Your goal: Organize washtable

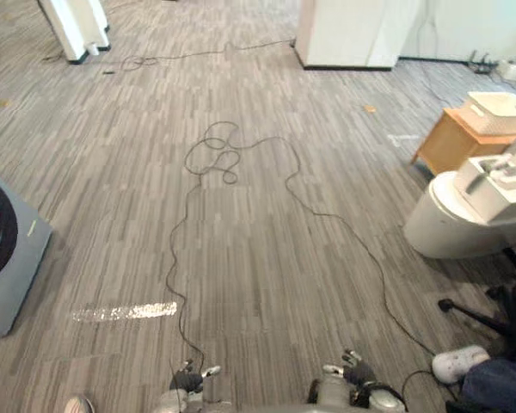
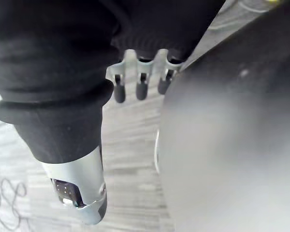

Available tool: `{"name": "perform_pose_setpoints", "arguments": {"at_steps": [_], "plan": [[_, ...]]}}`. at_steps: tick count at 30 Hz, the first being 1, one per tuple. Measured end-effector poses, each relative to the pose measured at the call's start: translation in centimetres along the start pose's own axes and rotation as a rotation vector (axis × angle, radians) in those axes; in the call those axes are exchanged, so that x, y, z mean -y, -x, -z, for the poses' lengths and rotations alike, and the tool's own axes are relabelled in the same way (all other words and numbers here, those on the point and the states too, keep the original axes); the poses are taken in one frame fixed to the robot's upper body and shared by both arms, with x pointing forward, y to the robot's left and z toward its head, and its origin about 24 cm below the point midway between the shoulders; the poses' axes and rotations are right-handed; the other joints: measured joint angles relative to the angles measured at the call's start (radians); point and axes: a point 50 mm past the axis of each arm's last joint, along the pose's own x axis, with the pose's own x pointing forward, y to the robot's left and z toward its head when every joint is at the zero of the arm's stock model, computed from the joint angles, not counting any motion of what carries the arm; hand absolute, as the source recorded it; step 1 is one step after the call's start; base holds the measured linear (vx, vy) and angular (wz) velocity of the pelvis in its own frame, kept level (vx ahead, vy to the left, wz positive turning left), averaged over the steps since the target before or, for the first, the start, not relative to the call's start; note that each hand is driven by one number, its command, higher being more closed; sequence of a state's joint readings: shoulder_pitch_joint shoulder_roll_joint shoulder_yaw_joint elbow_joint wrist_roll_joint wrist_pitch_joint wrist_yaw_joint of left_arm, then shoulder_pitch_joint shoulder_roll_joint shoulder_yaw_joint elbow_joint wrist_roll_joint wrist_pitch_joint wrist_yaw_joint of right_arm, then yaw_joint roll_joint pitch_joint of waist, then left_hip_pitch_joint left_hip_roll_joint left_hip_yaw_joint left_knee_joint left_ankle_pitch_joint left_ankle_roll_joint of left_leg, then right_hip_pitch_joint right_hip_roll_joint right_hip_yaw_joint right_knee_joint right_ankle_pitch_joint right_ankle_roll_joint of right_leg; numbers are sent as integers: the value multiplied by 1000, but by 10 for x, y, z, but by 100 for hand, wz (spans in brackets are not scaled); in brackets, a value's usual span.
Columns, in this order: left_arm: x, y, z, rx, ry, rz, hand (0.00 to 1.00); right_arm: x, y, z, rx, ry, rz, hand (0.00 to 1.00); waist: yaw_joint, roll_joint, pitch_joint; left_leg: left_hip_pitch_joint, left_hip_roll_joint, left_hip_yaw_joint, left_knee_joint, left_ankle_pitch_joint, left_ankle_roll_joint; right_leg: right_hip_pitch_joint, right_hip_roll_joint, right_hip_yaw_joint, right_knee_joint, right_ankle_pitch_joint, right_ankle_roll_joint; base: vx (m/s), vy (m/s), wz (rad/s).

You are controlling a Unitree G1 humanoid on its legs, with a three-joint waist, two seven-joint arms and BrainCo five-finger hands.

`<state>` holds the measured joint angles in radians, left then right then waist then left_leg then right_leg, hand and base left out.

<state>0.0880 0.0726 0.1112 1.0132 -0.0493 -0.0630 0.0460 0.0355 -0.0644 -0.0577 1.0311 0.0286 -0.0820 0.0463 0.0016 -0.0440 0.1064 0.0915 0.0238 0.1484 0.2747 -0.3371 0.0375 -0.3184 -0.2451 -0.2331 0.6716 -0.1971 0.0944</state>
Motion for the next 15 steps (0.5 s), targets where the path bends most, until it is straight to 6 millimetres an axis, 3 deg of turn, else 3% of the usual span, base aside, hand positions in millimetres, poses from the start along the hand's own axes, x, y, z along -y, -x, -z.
{"name": "perform_pose_setpoints", "arguments": {"at_steps": [3,4,6,7,8,9,10,11,12,13,15], "plan": [[1,0,3,-14,0,4,0,1,-4,-16,48,15,0,0,-24,28,16,52,47,-36,-58,-16,-21,-101,70,-50,-109,9,-10,492,-56,43],[4,1,6,-23,0,9,0,6,-5,-23,74,27,8,0,-44,51,30,93,78,-61,-98,-14,-35,-122,112,-64,-188,42,-28,573,-113,64],[4,1,6,-24,-11,15,0,7,-3,-19,67,25,9,0,-45,41,28,129,87,-105,-81,-19,-72,-129,130,-66,-265,100,-72,621,-169,76],[5,1,8,-32,-10,14,0,8,-3,-19,69,9,13,0,-50,46,23,128,107,-135,-8,-40,-110,-113,143,-56,-237,174,-133,665,-215,56],[11,1,6,-23,1,31,0,9,-4,-24,81,32,11,0,-38,79,26,66,145,-146,145,-6,-165,-86,173,-83,-212,124,-142,665,-240,42],[14,1,5,-23,8,36,0,8,-4,-25,82,36,8,0,-36,87,31,23,153,-148,254,42,-168,-66,183,-93,-213,101,-147,680,-254,3],[18,1,2,-9,42,37,0,6,-4,-28,89,61,-7,0,-38,108,51,-70,179,-144,489,207,-154,6,208,-86,-256,74,-159,552,-206,-10],[19,1,0,0,46,38,0,7,-4,-28,85,76,-9,0,-31,110,66,-116,199,-140,599,239,-168,51,229,-82,-285,68,-166,692,-187,-38],[18,0,-7,26,46,36,0,7,-4,-27,75,76,-7,0,-13,120,79,-188,237,-108,776,198,-140,144,266,-61,-339,55,-182,789,-129,-48],[15,-1,-16,64,50,28,0,3,-4,-23,61,64,-6,0,-5,102,97,-245,243,-65,855,162,-128,240,273,-49,-386,45,-194,763,-130,-43],[10,0,-29,127,53,16,0,-7,-3,-20,64,36,-20,0,19,65,102,-359,234,8,839,141,-110,365,268,-30,-482,24,-188,642,-103,-18]]}}
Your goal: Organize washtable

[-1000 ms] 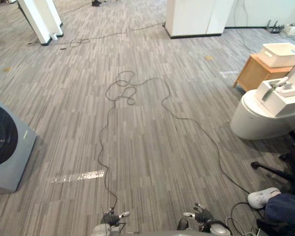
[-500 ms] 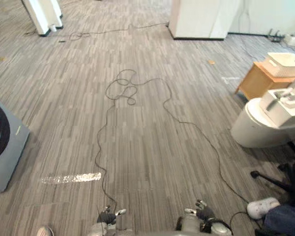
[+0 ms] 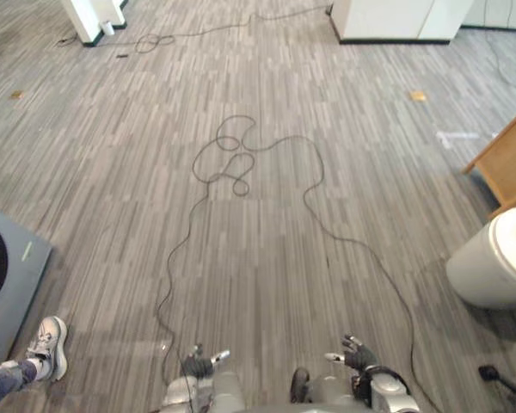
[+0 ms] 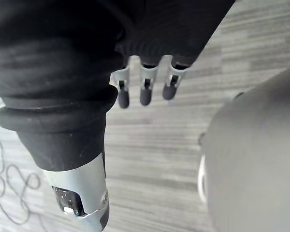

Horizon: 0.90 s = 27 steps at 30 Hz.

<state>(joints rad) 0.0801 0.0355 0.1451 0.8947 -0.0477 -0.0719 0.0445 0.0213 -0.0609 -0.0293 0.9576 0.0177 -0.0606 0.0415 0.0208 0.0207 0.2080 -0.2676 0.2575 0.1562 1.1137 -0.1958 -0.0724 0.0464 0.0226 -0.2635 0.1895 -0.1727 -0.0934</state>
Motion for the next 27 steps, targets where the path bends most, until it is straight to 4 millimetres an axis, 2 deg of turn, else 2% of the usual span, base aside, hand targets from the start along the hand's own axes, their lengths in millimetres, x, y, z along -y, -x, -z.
{"name": "perform_pose_setpoints", "arguments": {"at_steps": [1,2,3,4,5,6,7,8,9,10,11,12,13,14,15,16,17,18,19,20,21,22,23,24,25,26,27], "plan": [[-1,0,-6,35,4,-4,0,-5,0,0,0,-14,-10,0,3,-14,3,-89,-12,42,-72,-9,14,56,4,3,-59,-16,21,569,-54,-9],[0,0,-9,54,8,-2,0,-6,-1,-2,1,-12,-15,0,5,-12,4,-124,-24,50,-143,-12,20,78,3,7,-75,-21,22,463,3,-12],[3,-1,-14,76,19,9,0,-8,-3,-4,3,-12,-19,0,20,-14,4,-162,-56,68,-287,-11,21,106,-8,21,-98,-30,31,593,106,-50],[8,-2,-19,91,35,19,0,-8,-5,-10,12,-8,-22,0,52,-15,5,-196,-113,76,-563,12,-4,145,-28,53,-136,-48,51,591,139,-68],[9,-1,-17,87,37,19,0,-8,-5,-9,6,-7,-22,0,60,-11,2,-191,-126,76,-690,39,-18,166,-27,67,-159,-56,60,693,219,-85],[8,-1,-15,80,49,16,0,-8,-6,-8,1,-4,-21,0,76,-6,0,-198,-136,76,-767,103,5,201,-28,94,-183,-77,70,627,238,-69],[7,-1,-15,80,54,11,0,-15,-6,-7,-5,-14,-31,0,82,-20,-18,-198,-161,61,-721,172,74,226,-45,116,-171,-108,68,810,289,-49],[4,-1,-16,81,50,5,0,-20,-5,-4,-12,-25,-40,0,77,-43,-26,-204,-174,49,-682,163,110,223,-66,115,-131,-115,65,738,259,-21],[4,-2,-19,89,45,6,0,-23,-4,-2,-16,-35,-40,0,73,-63,-28,-204,-187,48,-614,104,154,189,-96,127,3,-118,80,609,214,2],[3,-3,-19,88,33,8,0,-23,-3,1,-23,-43,-37,0,75,-69,-29,-193,-195,49,-590,68,154,156,-104,134,111,-117,88,580,232,8],[0,-4,-19,83,0,7,0,-24,-2,7,-41,-59,-34,0,69,-94,-25,-134,-213,52,-574,5,163,49,-145,157,412,-58,148,712,258,27],[-4,-4,-19,72,-30,4,0,-26,1,13,-56,-65,-36,0,50,-119,-22,-55,-244,50,-575,-51,176,-52,-181,193,710,64,183,701,237,40],[-6,-5,-17,56,-45,5,0,-24,0,10,-41,-60,-37,0,42,-121,-19,-13,-256,41,-575,-76,179,-94,-188,201,822,62,182,892,214,47],[-4,-5,-13,35,-55,10,0,-21,0,8,-30,-49,-39,0,27,-115,-15,86,-265,28,-594,-118,185,-161,-201,187,952,44,157,750,153,32],[-2,-4,-9,23,-52,13,0,-18,0,7,-24,-45,-36,0,25,-101,-11,166,-264,17,-629,-137,182,-213,-202,160,977,18,130,890,147,34],[2,-4,-8,17,-49,20,0,-16,1,4,-1,-46,-30,0,16,-89,-15,255,-261,-5,-693,-153,176,-291,-203,110,940,-25,118,571,75,28],[6,-4,-8,17,-45,25,0,-14,1,1,17,-54,-24,0,12,-84,-15,289,-258,-18,-724,-159,172,-334,-205,79,904,-42,117,864,60,47],[11,-4,-6,4,-43,36,0,-10,0,-4,38,-60,-10,0,4,-81,-10,361,-253,-38,-785,-160,170,-406,-212,19,785,-68,115,894,14,65],[16,-4,-2,-16,-43,48,0,-3,0,-7,51,-50,5,0,-15,-71,-7,429,-241,-60,-840,-160,170,-452,-211,-29,606,-63,115,910,-13,73],[19,-3,-1,-20,-45,55,0,0,0,-7,55,-49,12,0,-23,-64,-3,461,-232,-70,-861,-160,170,-461,-204,-46,493,-44,127,801,-65,86],[20,-3,0,-20,-65,63,0,3,0,-9,63,-41,17,0,-36,-63,-2,513,-224,-93,-893,-159,169,-459,-177,-47,238,34,153,811,-113,83],[18,-2,3,-28,-75,61,0,2,0,-8,60,-38,14,0,-38,-67,-3,569,-225,-134,-901,-173,143,-460,-163,-21,82,117,147,827,-131,84],[17,-1,5,-34,-75,59,0,2,0,-9,63,-35,14,0,-46,-54,-8,587,-214,-160,-884,-187,117,-459,-144,7,105,200,121,849,-173,80],[16,1,15,-66,-74,52,0,4,-1,-9,56,-24,21,0,-56,-27,-34,572,-178,-206,-791,-191,97,-471,-119,23,195,257,68,848,-185,55],[19,2,18,-81,-55,48,0,10,-2,-11,50,-11,30,0,-53,12,-40,513,-138,-211,-622,-134,32,-460,-99,-4,267,172,66,844,-191,37],[17,2,18,-82,-39,37,0,13,-2,-11,44,-6,37,0,-53,28,-38,467,-128,-211,-515,-66,27,-441,-88,-9,282,134,65,834,-170,3],[16,2,19,-88,1,21,0,17,-2,-11,34,4,45,0,-53,48,-27,386,-111,-199,-343,107,24,-395,-71,-5,273,95,60,840,-105,-21]]}}
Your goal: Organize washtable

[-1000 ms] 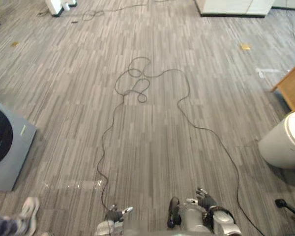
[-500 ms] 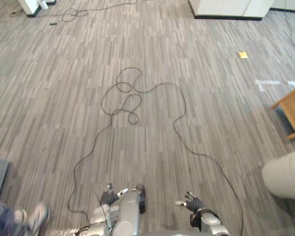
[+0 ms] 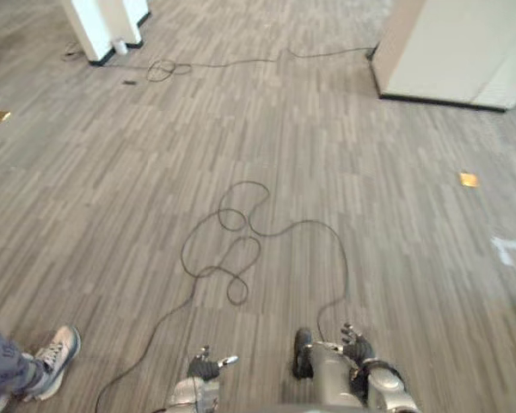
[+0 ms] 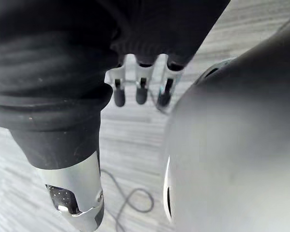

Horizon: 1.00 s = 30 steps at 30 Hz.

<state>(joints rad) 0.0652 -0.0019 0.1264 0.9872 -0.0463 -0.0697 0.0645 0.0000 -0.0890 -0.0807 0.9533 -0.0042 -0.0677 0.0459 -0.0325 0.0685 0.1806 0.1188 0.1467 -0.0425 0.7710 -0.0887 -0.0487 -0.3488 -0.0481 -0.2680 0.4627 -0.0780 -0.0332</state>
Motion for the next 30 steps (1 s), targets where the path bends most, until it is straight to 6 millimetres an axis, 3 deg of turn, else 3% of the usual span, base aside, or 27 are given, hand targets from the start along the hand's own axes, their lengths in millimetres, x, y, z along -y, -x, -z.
{"name": "perform_pose_setpoints", "arguments": {"at_steps": [1,2,4,6,7,8,9,10,11,12,13,14,15,16,17,18,19,20,21,22,23,24,26,27,28,29,30], "plan": [[-3,1,4,-18,45,-22,0,3,0,0,-10,4,7,0,15,15,19,-125,64,40,271,83,-31,110,42,12,-61,-45,-19,838,-81,-28],[-5,1,3,-15,52,-29,0,3,1,3,-24,2,7,0,22,21,22,-171,93,71,368,45,-10,165,56,18,-85,-61,-22,841,-40,-29],[-15,0,-9,35,87,-58,0,-7,3,12,-55,-44,-10,0,54,-30,40,-312,126,161,477,-56,17,369,62,28,-205,-97,-25,867,-58,-7],[-22,1,-20,104,96,-69,0,-19,3,14,-64,-73,-33,0,79,-73,29,-448,82,227,345,-121,32,490,44,59,-316,-108,-21,734,-11,-28],[-22,1,-26,137,119,-61,0,-24,-1,8,-57,-74,-45,0,100,-70,33,-525,50,249,186,-145,50,537,33,78,-356,-110,-18,760,108,-78],[-19,1,-28,148,145,-50,0,-26,-3,4,-59,-74,-50,0,109,-72,35,-572,0,242,-59,-128,35,566,4,103,-368,-131,11,757,152,-87],[-19,1,-29,151,157,-52,0,-28,-4,1,-52,-73,-50,0,118,-70,36,-586,-17,233,-191,-106,12,586,-9,115,-376,-147,26,741,250,-107],[-20,1,-28,149,180,-56,0,-27,-5,0,-44,-71,-44,0,137,-57,37,-590,-25,221,-399,9,9,635,-20,152,-407,-181,53,768,312,-95],[-19,1,-27,143,190,-60,0,-31,-4,5,-64,-73,-51,0,148,-52,30,-594,-24,235,-377,106,48,683,-36,188,-420,-187,56,929,430,-76],[-22,1,-28,146,189,-67,0,-34,-3,7,-75,-76,-57,0,147,-63,28,-599,-28,236,-339,98,69,684,-53,189,-393,-185,52,770,378,-30],[-27,1,-30,153,191,-82,0,-36,-2,11,-84,-83,-61,0,145,-87,23,-615,-38,246,-258,27,94,643,-80,192,-278,-180,57,900,464,5],[-33,1,-30,148,178,-99,0,-36,0,17,-100,-91,-57,0,145,-112,24,-602,-64,246,-193,-56,111,595,-113,216,-112,-157,96,751,376,10],[-38,1,-28,139,168,-111,0,-35,1,21,-110,-99,-53,0,142,-126,24,-583,-78,251,-172,-93,120,558,-128,242,8,-127,135,889,431,16],[-48,0,-25,117,142,-134,0,-38,3,26,-130,-105,-57,0,130,-159,27,-521,-105,265,-159,-155,126,465,-147,298,275,-14,216,574,249,18],[-52,0,-23,107,131,-143,0,-39,4,27,-131,-109,-59,0,122,-171,28,-486,-119,264,-158,-175,125,420,-146,315,403,20,247,689,250,21],[-56,1,-15,64,122,-155,0,-37,3,25,-118,-103,-56,0,106,-164,38,-395,-142,249,-162,-220,129,340,-151,293,618,7,232,669,208,16],[-57,2,-9,41,120,-157,0,-33,3,23,-102,-94,-48,0,99,-159,41,-287,-153,239,-199,-254,135,284,-161,228,708,-46,147,668,202,6],[-55,3,-7,37,117,-153,0,-31,4,24,-96,-93,-43,0,101,-154,36,-228,-154,239,-235,-270,143,246,-162,183,719,-76,103,673,184,-3],[-51,3,-7,36,111,-140,0,-27,4,20,-68,-95,-35,0,99,-140,33,-136,-155,230,-307,-307,175,159,-157,105,697,-120,67,640,144,4],[-45,2,-6,31,99,-120,0,-24,4,15,-37,-109,-29,0,90,-132,31,-66,-157,212,-376,-315,172,59,-154,34,619,-157,58,776,146,19],[-42,2,-6,28,101,-111,0,-21,4,13,-27,-113,-23,0,78,-130,30,-34,-158,199,-401,-314,161,15,-154,4,558,-162,57,656,97,46],[-34,1,-5,20,108,-94,0,-15,4,11,-13,-110,-7,0,61,-127,33,11,-155,185,-430,-290,114,-31,-158,-41,429,-159,58,715,59,62],[-30,1,0,1,81,-79,0,-5,4,10,0,-103,14,0,39,-113,33,152,-150,160,-517,-285,83,-57,-122,-94,-14,-73,89,778,10,69],[-30,1,0,-1,79,-78,0,-5,4,9,4,-109,16,0,30,-111,31,187,-149,142,-540,-292,71,-59,-114,-87,-104,-52,98,1052,-56,100],[-29,2,4,-13,63,-75,0,-8,2,5,20,-114,11,0,11,-102,29,247,-141,85,-531,-316,32,-74,-89,-48,-116,6,31,911,-75,97],[-25,3,6,-22,65,-68,0,-7,1,3,20,-112,13,0,6,-85,22,243,-119,67,-479,-322,21,-75,-71,-33,-80,57,-21,1107,-122,96],[-21,2,8,-31,74,-61,0,-6,1,3,17,-111,16,0,6,-68,10,195,-90,63,-336,-310,5,-71,-60,-32,-29,79,-38,732,-105,49]]}}
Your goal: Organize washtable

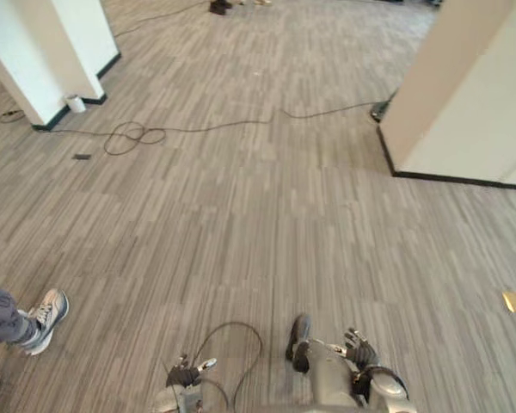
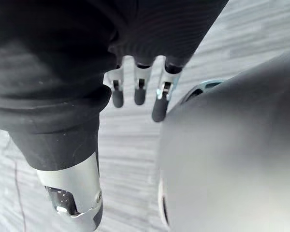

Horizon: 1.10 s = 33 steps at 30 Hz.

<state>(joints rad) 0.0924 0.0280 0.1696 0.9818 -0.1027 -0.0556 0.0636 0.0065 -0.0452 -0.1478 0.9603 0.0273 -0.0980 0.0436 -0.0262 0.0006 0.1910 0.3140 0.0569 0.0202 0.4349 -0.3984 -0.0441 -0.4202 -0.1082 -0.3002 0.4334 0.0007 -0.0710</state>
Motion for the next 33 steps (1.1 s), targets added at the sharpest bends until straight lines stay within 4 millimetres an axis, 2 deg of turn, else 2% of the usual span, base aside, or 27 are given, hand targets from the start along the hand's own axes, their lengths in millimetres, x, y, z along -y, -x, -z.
{"name": "perform_pose_setpoints", "arguments": {"at_steps": [1,2,3,4,5,6,8,9,11,12,13,14,15,16,17,18,19,21,22,23,25,27,29,30,31,32,33], "plan": [[5,1,3,-8,53,-1,0,6,0,-2,-5,14,7,0,4,40,8,-104,55,11,282,121,-3,33,22,-20,61,-42,8,1101,-132,24],[12,2,5,-16,91,4,0,16,0,-3,-14,31,29,0,8,95,6,-225,127,20,514,425,-19,103,70,-25,41,-100,4,911,-81,-9],[13,3,8,-21,106,3,0,17,0,-3,-20,39,32,0,21,101,13,-276,168,37,603,529,-32,141,97,-15,21,-121,0,1083,-69,-43],[14,2,1,6,113,4,0,16,0,-1,-39,35,31,0,34,113,22,-374,231,93,791,445,-16,236,131,6,-20,-157,-10,888,-27,-60],[9,1,-9,47,108,-4,0,9,1,6,-70,22,18,0,51,74,37,-450,242,133,870,350,11,344,133,40,-72,-182,-5,880,-28,-53],[6,1,-11,61,104,-10,0,4,1,8,-77,15,8,0,54,52,38,-495,235,153,867,316,12,405,130,54,-117,-186,-4,870,-1,-51],[-2,1,-28,144,84,-11,0,-13,0,12,-95,2,-24,0,80,5,29,-661,185,210,670,221,10,581,105,99,-285,-187,0,852,48,-60],[-2,1,-31,159,83,-8,0,-14,-1,12,-98,1,-27,0,86,3,30,-698,168,214,585,208,11,612,97,113,-310,-192,9,833,135,-81],[0,0,-34,167,93,1,0,-19,-1,13,-109,-6,-36,0,104,3,31,-760,109,198,213,224,0,686,60,137,-347,-222,57,744,217,-76],[-1,0,-30,156,98,-2,0,-16,0,16,-114,-7,-29,0,114,21,26,-757,95,176,-55,277,-27,735,54,155,-364,-254,80,866,351,-96],[-3,0,-27,143,94,-6,0,-18,2,24,-146,-18,-30,0,138,30,19,-752,101,171,-38,459,48,787,44,197,-368,-286,99,891,383,-81],[-8,-1,-30,147,84,-17,0,-23,3,27,-157,-27,-39,0,134,1,18,-767,79,179,15,415,84,793,19,197,-357,-287,99,867,413,-31],[-12,-2,-34,157,74,-24,0,-25,3,27,-154,-39,-43,0,121,-20,9,-795,65,182,101,328,87,763,-2,206,-278,-268,85,839,423,7],[-14,-2,-35,154,78,-29,0,-23,4,28,-155,-45,-37,0,125,-34,8,-793,52,190,173,245,108,715,-32,237,-135,-246,127,807,419,11],[-17,-2,-33,146,74,-35,0,-23,4,30,-160,-48,-36,0,123,-45,6,-779,37,194,198,206,119,686,-47,256,-36,-232,155,794,405,3],[-21,-3,-32,133,57,-43,0,-24,5,30,-158,-57,-35,0,118,-62,7,-746,19,207,224,156,131,634,-69,288,146,-193,204,739,345,12],[-27,-5,-29,100,26,-52,0,-24,4,30,-154,-54,-38,0,115,-80,9,-664,-13,219,244,83,143,521,-84,311,491,-151,278,854,345,13],[-28,-4,-23,70,12,-52,0,-21,4,26,-139,-31,-34,0,100,-76,15,-549,-40,218,221,28,158,441,-110,246,698,-177,232,754,221,-1],[-26,-3,-18,59,16,-48,0,-19,3,22,-114,-16,-32,0,93,-56,19,-414,-52,221,141,-11,162,349,-110,173,746,-229,147,823,177,-21],[-24,-2,-16,55,17,-44,0,-18,3,18,-90,-13,-30,0,92,-48,22,-338,-57,221,80,-17,160,282,-102,126,729,-259,105,680,139,-22],[-17,-2,-15,50,-5,-18,0,-15,2,8,-39,-9,-24,0,70,-43,24,-221,-58,213,-41,-13,151,138,-98,5,582,-302,85,642,76,22],[-4,-3,-13,37,-21,16,0,-6,1,6,-38,3,-5,0,45,-40,25,-121,-58,184,-130,-11,127,49,-94,-94,280,-272,90,746,56,56],[-5,-3,-7,11,-40,15,0,0,1,7,-32,-6,17,0,35,-36,25,28,-56,160,-221,-35,73,4,-42,-133,-100,-139,97,833,-8,50],[-4,-2,-6,9,-40,16,0,0,2,8,-37,-6,18,0,35,-36,24,54,-51,143,-212,-47,52,-6,-30,-116,-99,-107,60,911,-53,59],[-1,-1,0,-6,-35,22,0,-1,2,8,-43,-21,15,0,18,-15,17,64,-18,112,-125,-60,28,-7,-6,-67,-16,-15,-15,743,-65,55],[2,-1,0,-7,-26,26,0,0,1,7,-43,-16,14,0,13,-7,12,46,4,102,-39,-51,14,-3,-2,-62,25,-5,-27,925,-102,61],[4,-1,-1,-5,12,21,0,5,1,4,-31,-11,15,0,11,15,11,-33,64,102,208,27,-4,25,11,-81,90,-37,-33,888,-89,24]]}}
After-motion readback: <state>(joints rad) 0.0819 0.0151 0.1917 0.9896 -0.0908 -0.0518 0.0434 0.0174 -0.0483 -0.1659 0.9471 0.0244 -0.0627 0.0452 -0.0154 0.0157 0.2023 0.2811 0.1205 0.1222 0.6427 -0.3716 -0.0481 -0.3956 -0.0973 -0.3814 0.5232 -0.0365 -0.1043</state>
